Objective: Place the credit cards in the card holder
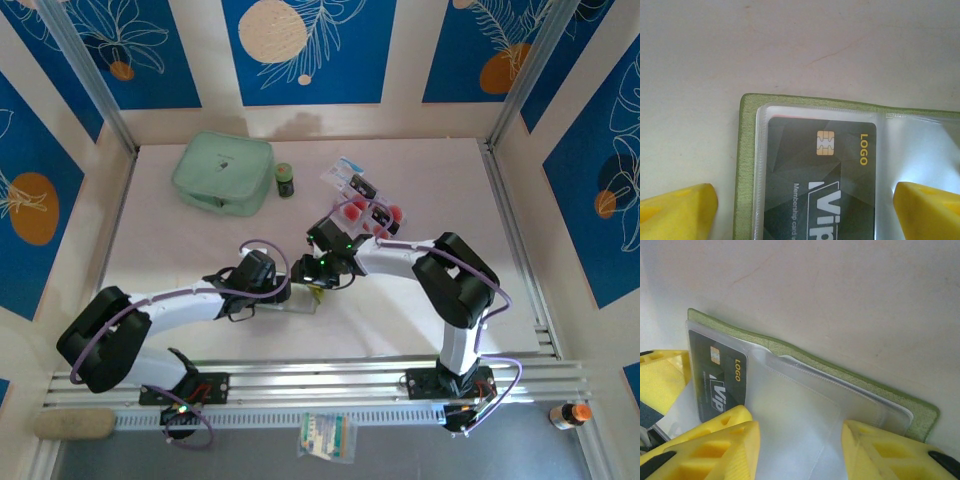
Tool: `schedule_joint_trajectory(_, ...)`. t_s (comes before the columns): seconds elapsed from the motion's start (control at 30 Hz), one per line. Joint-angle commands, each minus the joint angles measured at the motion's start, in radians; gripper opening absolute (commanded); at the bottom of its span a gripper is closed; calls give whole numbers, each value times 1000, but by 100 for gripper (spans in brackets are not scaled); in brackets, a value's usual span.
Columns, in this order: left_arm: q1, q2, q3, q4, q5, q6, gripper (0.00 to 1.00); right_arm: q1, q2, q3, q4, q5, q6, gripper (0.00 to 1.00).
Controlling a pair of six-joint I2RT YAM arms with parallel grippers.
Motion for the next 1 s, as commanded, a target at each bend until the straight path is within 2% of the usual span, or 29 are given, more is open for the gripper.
schedule_joint_trajectory(0.0, -7, 3, -15, -6, 15, -4, 92, -12, 38, 14, 8, -58, 19, 46)
schedule_joint_trajectory(0.27, -8, -8, -15, -6, 16, -7, 92, -24, 28, 13, 39, -119, 18, 42)
schedule_joint_trajectory(0.4, -8, -41, -9, -22, 13, -11, 95, -23, 7, 24, 32, -130, 9, 41)
schedule_joint_trajectory(0.53, -6, -113, 4, -61, -5, -16, 100, -18, -11, 40, 11, -132, 7, 41)
schedule_joint_trajectory(0.73, -1, -236, 19, -125, -49, -11, 100, 1, -27, 77, -20, -127, 4, 42)
schedule_joint_trajectory(0.97, 13, -371, 9, -182, -91, -14, 100, 26, 6, 152, -57, -121, 15, 48)
